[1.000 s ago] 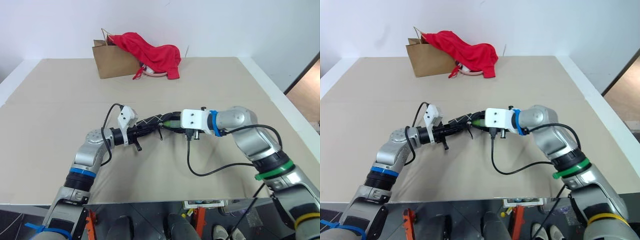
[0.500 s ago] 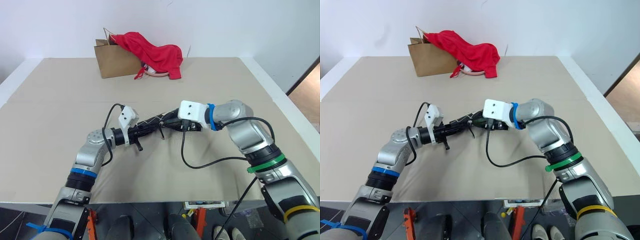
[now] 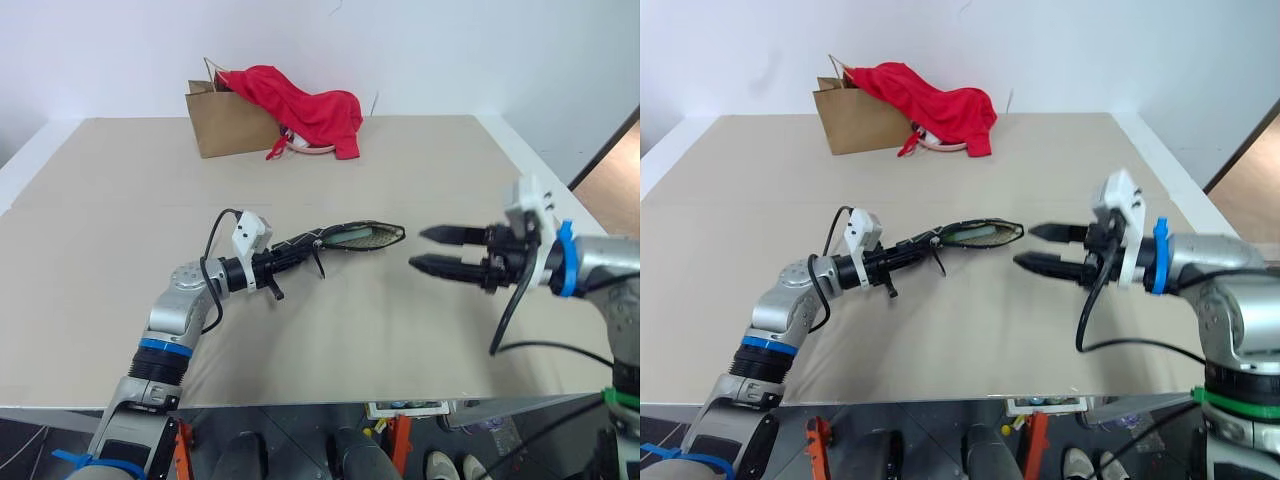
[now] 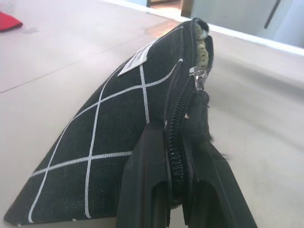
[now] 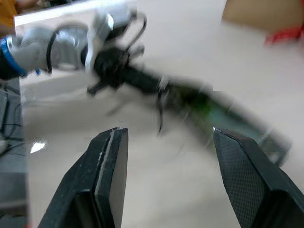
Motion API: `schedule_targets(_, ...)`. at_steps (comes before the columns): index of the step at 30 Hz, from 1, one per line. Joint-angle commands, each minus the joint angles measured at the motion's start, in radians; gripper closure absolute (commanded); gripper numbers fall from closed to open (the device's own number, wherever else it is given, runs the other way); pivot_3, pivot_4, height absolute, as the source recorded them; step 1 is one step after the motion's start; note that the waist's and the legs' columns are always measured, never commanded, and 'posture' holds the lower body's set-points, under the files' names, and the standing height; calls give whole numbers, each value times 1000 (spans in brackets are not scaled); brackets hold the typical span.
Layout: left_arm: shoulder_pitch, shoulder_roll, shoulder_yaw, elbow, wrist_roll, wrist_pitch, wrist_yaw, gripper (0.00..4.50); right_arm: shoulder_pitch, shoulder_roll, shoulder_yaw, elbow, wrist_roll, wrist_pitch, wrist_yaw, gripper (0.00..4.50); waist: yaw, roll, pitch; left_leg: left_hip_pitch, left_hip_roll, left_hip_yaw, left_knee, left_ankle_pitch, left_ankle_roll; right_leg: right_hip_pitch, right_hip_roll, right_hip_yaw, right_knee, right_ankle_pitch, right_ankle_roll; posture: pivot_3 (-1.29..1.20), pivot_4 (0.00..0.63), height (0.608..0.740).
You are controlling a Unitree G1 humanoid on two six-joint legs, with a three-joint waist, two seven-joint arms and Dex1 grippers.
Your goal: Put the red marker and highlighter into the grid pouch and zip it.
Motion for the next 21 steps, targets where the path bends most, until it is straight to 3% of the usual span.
schedule_targets(1, -44, -9, 35, -30, -37, 26, 19, 4500, 57, 62, 109, -101, -16, 22, -125, 1429, 0, -1, 0, 0, 0, 0, 0, 0, 0, 0, 0, 0, 0, 0, 0, 0, 150, 740)
schedule_targets(4, -57, -14, 34, -27, -42, 40, 21, 4500, 51, 158, 243, -89, -81, 35, -265, 1429, -1, -1, 0, 1, 2, -1, 0, 1, -1, 0, 3, 0, 0, 1, -2, 0, 150, 740)
schedule_targets(10, -70, -23, 32, -25, -48, 55, 20, 4500, -136, 349, 371, 149, -235, 4, -510, 1429, 0, -1, 0, 0, 1, 2, 0, 3, -4, -2, 2, 3, 0, 3, 0, 0, 150, 740)
schedule_targets(21, -60, -26, 24, -39, -44, 54, 24, 4500, -305, 481, 439, 283, -269, -44, -533, 1429, 1, -1, 0, -5, 1, 1, -1, 2, -3, -5, 1, 1, 0, 3, -3, 0, 150, 740)
